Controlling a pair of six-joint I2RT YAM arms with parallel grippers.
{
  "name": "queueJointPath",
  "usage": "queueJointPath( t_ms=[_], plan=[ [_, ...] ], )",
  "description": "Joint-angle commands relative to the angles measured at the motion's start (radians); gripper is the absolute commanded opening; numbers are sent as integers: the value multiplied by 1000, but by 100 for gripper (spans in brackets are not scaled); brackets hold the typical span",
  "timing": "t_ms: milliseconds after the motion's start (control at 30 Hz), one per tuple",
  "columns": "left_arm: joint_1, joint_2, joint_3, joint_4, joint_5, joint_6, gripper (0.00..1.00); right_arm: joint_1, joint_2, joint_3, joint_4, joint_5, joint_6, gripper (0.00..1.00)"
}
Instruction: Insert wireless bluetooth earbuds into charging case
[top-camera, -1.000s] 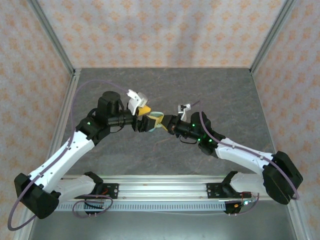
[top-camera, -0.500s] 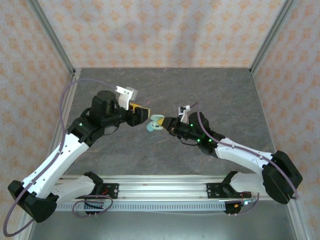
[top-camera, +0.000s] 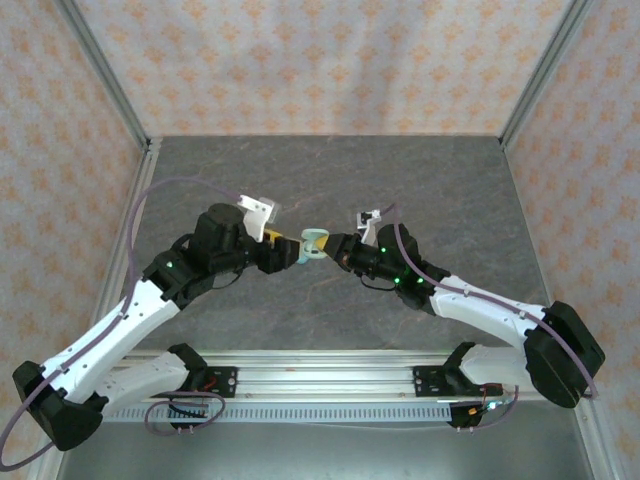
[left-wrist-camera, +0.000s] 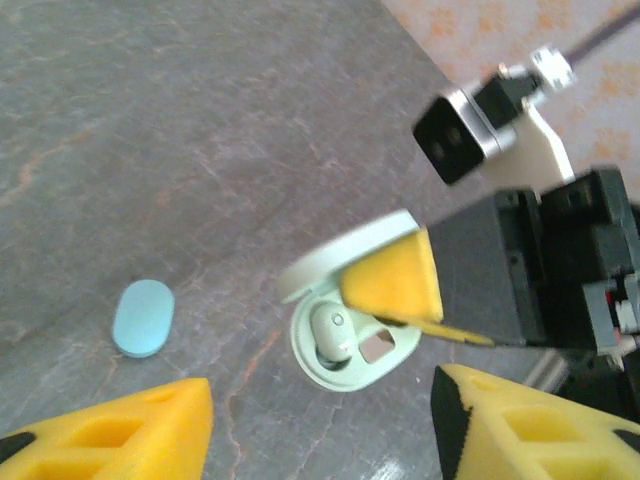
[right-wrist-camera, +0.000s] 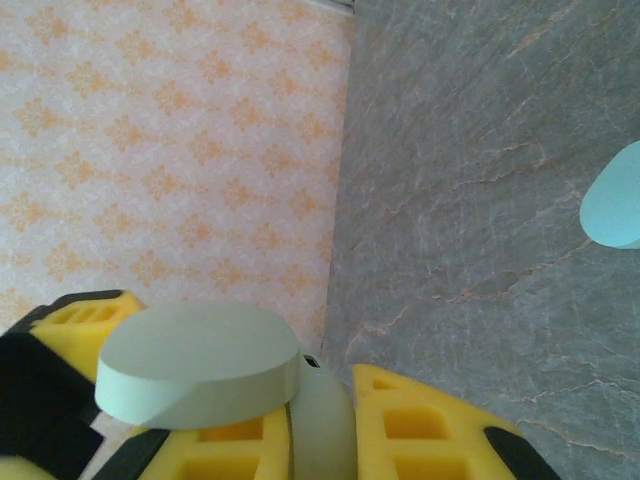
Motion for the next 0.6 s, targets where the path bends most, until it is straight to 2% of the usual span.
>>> queueJointPath(
  t_ms=[0,133,200,267,400,567],
  plan=[
    [-1,-42,-67,115,132,175,64,-8,-13,51,56,-67,-39,1],
    [34,-83,-128,231,251,201,67,-25,-13,83,36,-157,-41,1],
    [48,-98,-148,251,336,272,67,-38,-13,105,7,-206,-45,1],
    [48,-125,-177,275,374,356,68,-45,-13,129,-30,-252,-65,1],
    [53,-170,-225,314,352,442,71,-47,-13,186,-130,-327,-132,1],
    [64,-162,-245,358,351,482,73,-47,-42,220,-209,-376,-187,1]
  ],
)
